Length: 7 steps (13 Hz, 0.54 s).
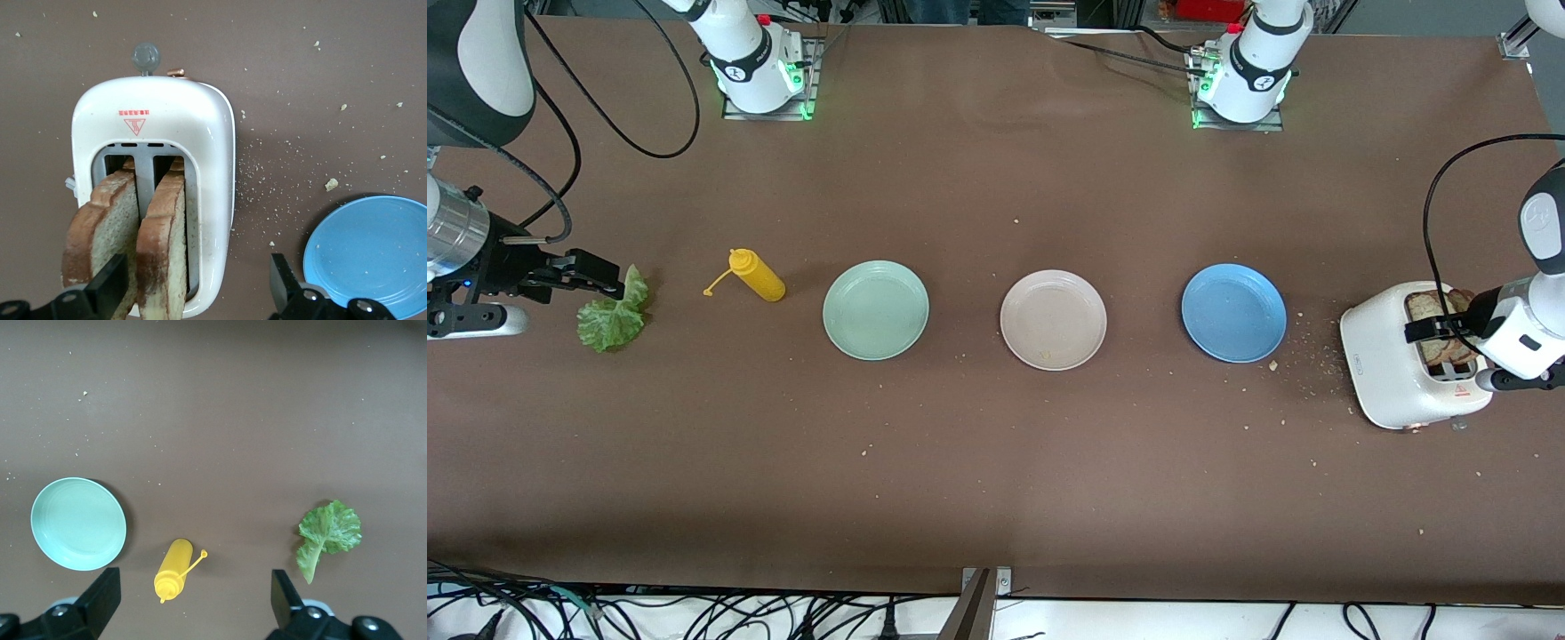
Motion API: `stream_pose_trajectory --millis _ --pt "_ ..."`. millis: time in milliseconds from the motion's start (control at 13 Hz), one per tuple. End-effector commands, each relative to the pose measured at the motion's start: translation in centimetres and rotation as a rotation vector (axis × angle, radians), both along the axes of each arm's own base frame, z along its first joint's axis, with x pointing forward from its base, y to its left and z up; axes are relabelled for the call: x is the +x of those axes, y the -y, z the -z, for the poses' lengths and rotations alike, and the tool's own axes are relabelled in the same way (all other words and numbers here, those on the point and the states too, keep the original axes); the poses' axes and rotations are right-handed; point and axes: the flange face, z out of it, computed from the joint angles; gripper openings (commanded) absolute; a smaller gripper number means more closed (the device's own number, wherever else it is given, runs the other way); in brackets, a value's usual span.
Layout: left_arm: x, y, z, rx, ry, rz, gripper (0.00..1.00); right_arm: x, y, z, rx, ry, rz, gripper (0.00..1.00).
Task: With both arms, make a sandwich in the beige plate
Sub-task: 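Lower the left gripper onto a bread slice in the toaster and grasp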
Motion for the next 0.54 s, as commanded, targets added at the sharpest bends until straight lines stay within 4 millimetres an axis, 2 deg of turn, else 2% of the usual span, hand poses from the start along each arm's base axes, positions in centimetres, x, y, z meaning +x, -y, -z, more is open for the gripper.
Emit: stream_pose_trajectory --millis 0,77,307,384,460 --pt "-0.1 -0.5 0.8 0.023 -0.009 0.018 0.91 -0.2 -0.2 0.0 -0.001 -0.002 -0.001 1.0" --pt "-0.3 -1.2 1.1 0.021 -0.015 0.006 0.87 -0.2 -0.2 0.0 -0.001 -0.002 -0.001 1.0" --pt "-1.1 -1.5 2.3 0.014 -0.061 -0.004 0.11 -0.2 -0.2 0.0 -0.001 -0.002 -0.001 1.0" --pt "-1.4 -1.5 2.3 0.013 -0.083 -0.01 0.0 -0.2 -0.2 0.0 -0.001 -0.002 -0.001 1.0" --pt "-1.5 -2.0 2.1 0.014 -0.083 -0.016 0.0 -0.2 -0.2 0.0 -0.002 -0.002 -0.002 1.0"
